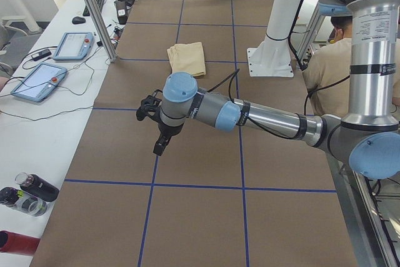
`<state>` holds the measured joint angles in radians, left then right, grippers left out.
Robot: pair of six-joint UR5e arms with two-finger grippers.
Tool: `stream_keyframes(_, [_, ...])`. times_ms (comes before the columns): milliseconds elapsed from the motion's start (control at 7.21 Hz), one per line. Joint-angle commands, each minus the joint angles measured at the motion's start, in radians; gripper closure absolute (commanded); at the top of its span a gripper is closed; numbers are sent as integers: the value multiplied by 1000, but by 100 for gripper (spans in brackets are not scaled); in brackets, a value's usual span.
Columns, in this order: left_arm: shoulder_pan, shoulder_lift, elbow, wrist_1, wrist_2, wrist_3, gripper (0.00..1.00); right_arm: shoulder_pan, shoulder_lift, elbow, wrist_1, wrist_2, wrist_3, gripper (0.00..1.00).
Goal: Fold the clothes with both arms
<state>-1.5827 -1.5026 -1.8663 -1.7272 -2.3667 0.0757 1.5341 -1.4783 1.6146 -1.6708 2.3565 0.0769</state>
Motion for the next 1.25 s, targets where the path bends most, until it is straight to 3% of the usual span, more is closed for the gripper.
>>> stream_keyframes(0, [0,7,-30,1,10,-4,0,-2,1,4,0,4,-2,0])
stream_keyframes(555, [1,22,-39,6,12,-13,0,-3,-7,5,0,64,-11,0])
stream_keyframes(1109, [-2,33,-74,11,9,-13,0,0,-14,-2,0,59,-3,0])
